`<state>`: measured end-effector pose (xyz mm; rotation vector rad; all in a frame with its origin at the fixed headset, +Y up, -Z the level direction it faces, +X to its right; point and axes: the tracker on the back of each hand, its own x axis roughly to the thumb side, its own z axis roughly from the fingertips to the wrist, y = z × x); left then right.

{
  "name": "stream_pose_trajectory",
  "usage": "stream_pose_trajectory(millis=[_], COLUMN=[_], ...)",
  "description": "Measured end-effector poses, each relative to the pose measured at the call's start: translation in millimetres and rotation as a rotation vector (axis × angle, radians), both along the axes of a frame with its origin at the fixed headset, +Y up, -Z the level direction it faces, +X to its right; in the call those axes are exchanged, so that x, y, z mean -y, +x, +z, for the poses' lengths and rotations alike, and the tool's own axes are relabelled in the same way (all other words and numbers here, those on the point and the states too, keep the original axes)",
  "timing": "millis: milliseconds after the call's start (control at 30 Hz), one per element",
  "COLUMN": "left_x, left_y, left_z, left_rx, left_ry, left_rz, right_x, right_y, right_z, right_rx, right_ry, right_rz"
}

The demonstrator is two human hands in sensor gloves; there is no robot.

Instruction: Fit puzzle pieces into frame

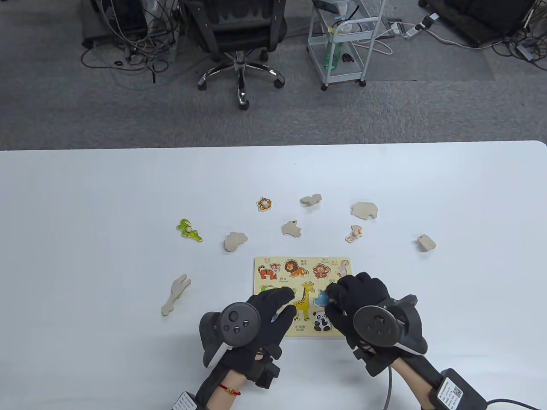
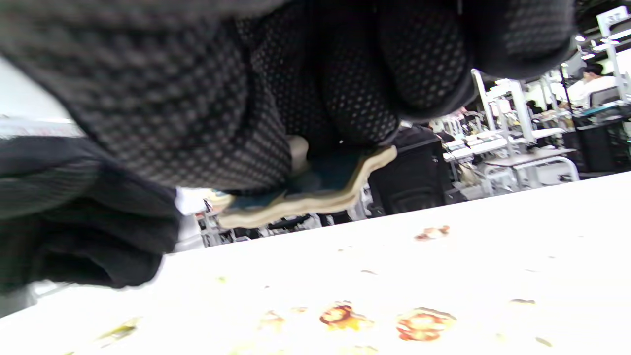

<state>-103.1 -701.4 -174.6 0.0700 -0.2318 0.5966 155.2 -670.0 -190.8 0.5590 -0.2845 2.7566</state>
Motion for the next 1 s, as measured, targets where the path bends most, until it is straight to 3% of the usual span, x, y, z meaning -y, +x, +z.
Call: stream_pose_trajectory(millis=[200, 367, 567, 1000], left_x=[-1.7, 4.5, 4.1, 5.2], left_y=[-9.6, -17.1, -20.1, -16.3], left_z=[-0.5, -5.5, -6.7, -5.9], left_rx=[-0.017, -0.018, -0.032, 0.010], left_ry=[0.080, 0.022, 0.035, -0.008], left_rz=[-0.269, -0.218, -0.214, -0.213], right_x=[19.8, 43.0, 64.5, 74.4], right_y=[6.6, 1.8, -5.8, -10.7], right_z=[-28.5, -42.3, -51.7, -60.4], right_rx=[0.037, 0.035, 0.043, 0.068], right_ry=[-0.103, -0.191, -0.249, -0.276], right_rz=[0.155, 0.251, 0.311, 0.338])
